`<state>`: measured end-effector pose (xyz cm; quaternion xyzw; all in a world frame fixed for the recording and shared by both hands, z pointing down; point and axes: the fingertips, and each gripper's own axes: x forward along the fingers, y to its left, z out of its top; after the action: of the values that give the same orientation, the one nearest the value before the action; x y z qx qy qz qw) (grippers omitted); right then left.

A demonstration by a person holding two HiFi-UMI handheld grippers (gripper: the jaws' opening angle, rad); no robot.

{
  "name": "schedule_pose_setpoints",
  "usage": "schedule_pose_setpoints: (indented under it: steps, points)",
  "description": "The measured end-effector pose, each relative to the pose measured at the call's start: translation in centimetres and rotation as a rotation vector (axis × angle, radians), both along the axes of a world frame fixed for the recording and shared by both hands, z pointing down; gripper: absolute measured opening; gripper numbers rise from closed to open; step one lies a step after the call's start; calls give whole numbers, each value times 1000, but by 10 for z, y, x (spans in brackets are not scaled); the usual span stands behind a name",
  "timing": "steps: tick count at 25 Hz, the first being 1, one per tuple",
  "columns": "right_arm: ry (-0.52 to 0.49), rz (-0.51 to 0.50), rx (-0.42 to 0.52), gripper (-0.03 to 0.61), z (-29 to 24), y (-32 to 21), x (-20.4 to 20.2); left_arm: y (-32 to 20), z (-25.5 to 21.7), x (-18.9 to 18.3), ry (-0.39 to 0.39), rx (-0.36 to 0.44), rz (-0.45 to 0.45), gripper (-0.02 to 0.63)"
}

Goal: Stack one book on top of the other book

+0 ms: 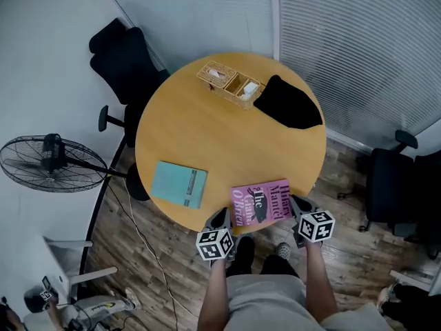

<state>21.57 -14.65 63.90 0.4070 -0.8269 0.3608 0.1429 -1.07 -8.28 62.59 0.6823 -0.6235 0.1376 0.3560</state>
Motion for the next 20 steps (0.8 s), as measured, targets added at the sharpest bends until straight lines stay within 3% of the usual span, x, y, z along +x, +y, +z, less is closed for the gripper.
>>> schedule_pose_setpoints:
  steps: [10,15,20]
  points:
    - [134,32,-80,20,40,2,3,-7,49,1,117,-101,35,31]
    - [158,52,-96,22,50,-2,5,-14,71,0,125,-145,34,31]
    - [132,63,-123,74,57,-11,9,-24,86,0,175,-169,46,35]
